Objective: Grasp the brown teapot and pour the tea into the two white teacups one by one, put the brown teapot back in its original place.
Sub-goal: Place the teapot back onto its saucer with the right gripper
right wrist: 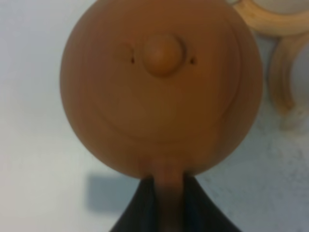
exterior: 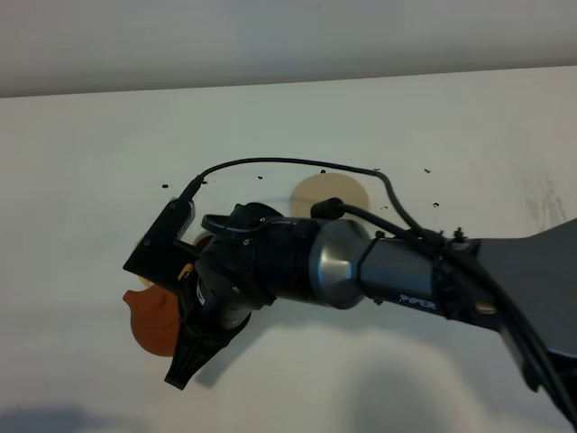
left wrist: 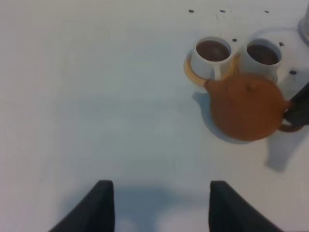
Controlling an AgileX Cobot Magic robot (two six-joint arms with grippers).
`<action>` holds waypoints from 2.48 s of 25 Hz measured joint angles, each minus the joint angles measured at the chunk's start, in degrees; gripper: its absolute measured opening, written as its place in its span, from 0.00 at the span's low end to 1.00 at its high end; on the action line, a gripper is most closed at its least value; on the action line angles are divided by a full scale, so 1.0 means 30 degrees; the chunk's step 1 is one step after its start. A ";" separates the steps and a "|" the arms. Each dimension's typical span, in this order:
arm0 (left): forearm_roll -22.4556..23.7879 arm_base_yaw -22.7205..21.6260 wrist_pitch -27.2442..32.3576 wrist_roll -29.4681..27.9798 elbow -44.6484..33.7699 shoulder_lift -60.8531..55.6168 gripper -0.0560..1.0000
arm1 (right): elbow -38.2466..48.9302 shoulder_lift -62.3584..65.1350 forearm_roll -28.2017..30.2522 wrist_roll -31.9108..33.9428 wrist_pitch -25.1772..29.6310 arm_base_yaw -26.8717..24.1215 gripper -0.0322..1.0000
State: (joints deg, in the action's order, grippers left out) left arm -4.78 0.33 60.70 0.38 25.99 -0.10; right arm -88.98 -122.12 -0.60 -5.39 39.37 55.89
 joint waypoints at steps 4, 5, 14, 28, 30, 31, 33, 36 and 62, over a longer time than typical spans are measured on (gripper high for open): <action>0.0000 0.0000 0.0000 0.0000 0.0000 0.0000 0.47 | 0.0000 0.1595 0.0088 -0.0273 0.1142 -0.0070 0.14; 0.0000 0.0000 0.0000 0.0000 0.0000 0.0000 0.47 | 0.0000 0.2019 0.0202 -0.0350 0.1343 -0.0194 0.14; 0.0000 0.0000 0.0000 0.0000 0.0000 0.0000 0.47 | 0.0000 0.3604 0.0603 -0.0441 0.1569 -0.4368 0.14; 0.0000 0.0000 0.0000 0.0000 0.0000 0.0000 0.47 | 0.0000 0.1986 0.0680 -0.0423 0.1499 -0.8194 0.14; 0.0000 0.0000 0.0000 0.0000 0.0000 0.0000 0.47 | 0.0000 0.1718 0.0442 -0.0406 0.1499 -0.8350 0.14; 0.0000 0.0000 0.0000 0.0000 0.0000 0.0000 0.47 | 0.0000 0.1578 0.0392 -0.0406 0.1481 -0.8441 0.14; 0.0000 0.0000 0.0000 0.0000 0.0000 0.0000 0.47 | 0.0028 0.1392 0.0202 -0.0406 0.1379 -0.8585 0.14; 0.0000 0.0000 0.0000 0.0000 0.0000 0.0000 0.47 | 0.0289 0.1193 0.0202 -0.0406 0.1097 -0.8863 0.14; 0.0000 0.0000 0.0000 -0.0020 0.0000 0.0000 0.47 | 0.1046 0.0569 -0.1163 -0.0370 0.0267 -0.9234 0.14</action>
State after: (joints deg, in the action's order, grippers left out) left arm -4.78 0.33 60.70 0.32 25.99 -0.10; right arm -85.84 -120.41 -4.09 -6.50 40.17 28.19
